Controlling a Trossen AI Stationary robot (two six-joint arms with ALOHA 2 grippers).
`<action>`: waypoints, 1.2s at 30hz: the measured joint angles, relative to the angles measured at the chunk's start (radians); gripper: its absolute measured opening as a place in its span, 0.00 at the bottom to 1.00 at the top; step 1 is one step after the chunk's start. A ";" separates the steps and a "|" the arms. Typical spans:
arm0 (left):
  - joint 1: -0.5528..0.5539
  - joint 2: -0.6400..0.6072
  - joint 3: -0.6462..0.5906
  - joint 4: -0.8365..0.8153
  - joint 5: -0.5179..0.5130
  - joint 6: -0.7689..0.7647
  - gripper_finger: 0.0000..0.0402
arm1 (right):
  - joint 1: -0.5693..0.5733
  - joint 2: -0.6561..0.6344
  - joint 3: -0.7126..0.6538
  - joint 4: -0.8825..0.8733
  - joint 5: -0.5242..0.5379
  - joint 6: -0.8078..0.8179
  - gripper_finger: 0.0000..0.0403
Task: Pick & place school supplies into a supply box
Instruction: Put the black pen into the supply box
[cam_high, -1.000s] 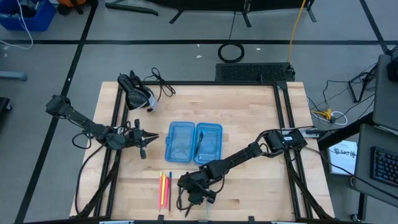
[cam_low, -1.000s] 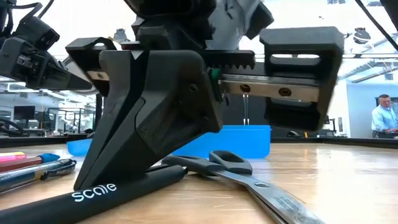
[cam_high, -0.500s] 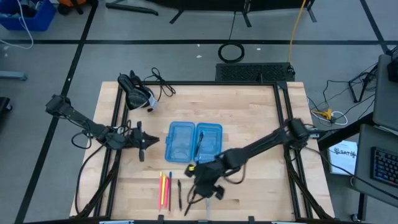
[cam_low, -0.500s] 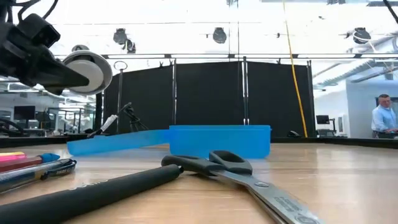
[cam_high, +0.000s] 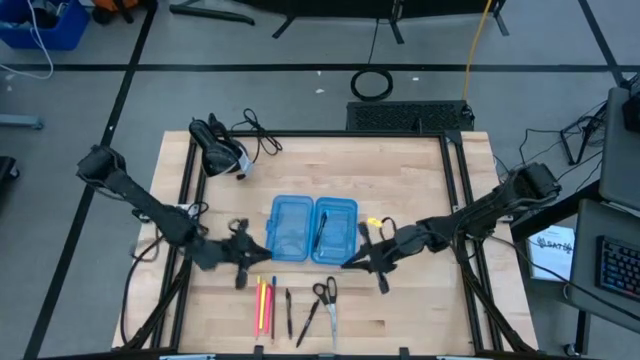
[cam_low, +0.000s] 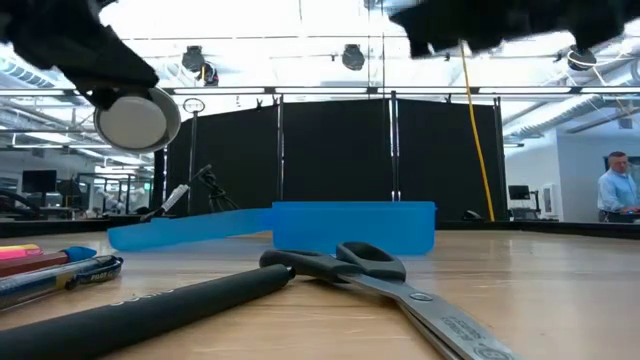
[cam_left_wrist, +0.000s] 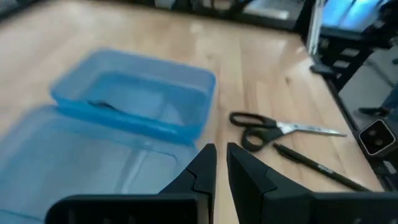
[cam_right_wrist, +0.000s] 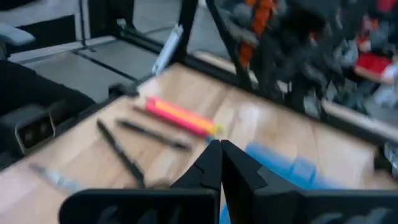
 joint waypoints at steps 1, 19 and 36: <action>-0.006 0.055 0.056 -0.053 0.003 -0.051 0.10 | -0.005 -0.006 -0.029 0.014 0.001 0.023 0.00; 0.002 0.832 0.971 -0.685 0.144 -0.456 0.10 | 0.067 -0.022 -0.218 0.160 0.002 0.198 0.00; 0.055 1.008 1.208 -0.913 0.338 -0.606 0.50 | 0.095 -0.199 -0.465 0.442 -0.049 0.203 0.00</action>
